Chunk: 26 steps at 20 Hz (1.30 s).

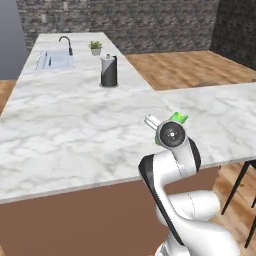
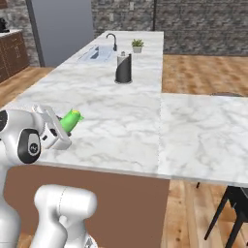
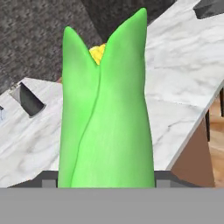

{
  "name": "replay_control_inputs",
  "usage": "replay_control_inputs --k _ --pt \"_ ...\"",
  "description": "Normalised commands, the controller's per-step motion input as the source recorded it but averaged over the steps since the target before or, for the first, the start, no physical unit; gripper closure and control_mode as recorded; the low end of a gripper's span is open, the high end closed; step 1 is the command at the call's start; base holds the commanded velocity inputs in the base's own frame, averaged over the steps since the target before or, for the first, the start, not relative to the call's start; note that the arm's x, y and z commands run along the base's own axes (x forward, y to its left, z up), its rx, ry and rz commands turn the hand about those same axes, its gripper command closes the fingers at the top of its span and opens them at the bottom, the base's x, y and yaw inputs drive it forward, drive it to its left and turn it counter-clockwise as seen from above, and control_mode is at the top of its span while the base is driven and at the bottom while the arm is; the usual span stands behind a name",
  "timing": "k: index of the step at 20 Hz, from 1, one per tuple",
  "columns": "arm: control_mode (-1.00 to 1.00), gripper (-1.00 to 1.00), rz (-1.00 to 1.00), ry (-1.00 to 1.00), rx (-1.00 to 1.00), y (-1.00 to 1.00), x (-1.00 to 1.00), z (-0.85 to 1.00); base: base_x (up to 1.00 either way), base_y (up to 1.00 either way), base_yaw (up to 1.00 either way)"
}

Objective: Place the cold items (corn and squash) from the fridge in one tupperware on the dining counter. Place the warm items (kebab skewer and hot dog) in the stove area in another tupperware.

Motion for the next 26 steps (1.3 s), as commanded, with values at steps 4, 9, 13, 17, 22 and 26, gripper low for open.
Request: replay_control_inputs --k 4,9,13,17,22,26 --pt "1.0 1.0 0.0 0.0 0.0 0.0 0.0 0.0 -0.12 -1.0 -0.04" --pt "1.0 1.0 0.0 0.0 0.0 0.0 0.0 0.0 -0.54 -1.0 -0.05" --pt "1.0 1.0 0.0 0.0 0.0 0.0 0.0 0.0 -0.7 -1.0 -0.06" --pt "1.0 1.0 0.0 0.0 0.0 0.0 0.0 0.0 -0.69 -1.0 -0.08" --pt "1.0 1.0 0.0 0.0 0.0 0.0 0.0 0.0 -0.08 -1.0 -0.04" --pt "1.0 1.0 0.0 0.0 0.0 0.0 0.0 0.0 0.18 -1.0 -0.02"
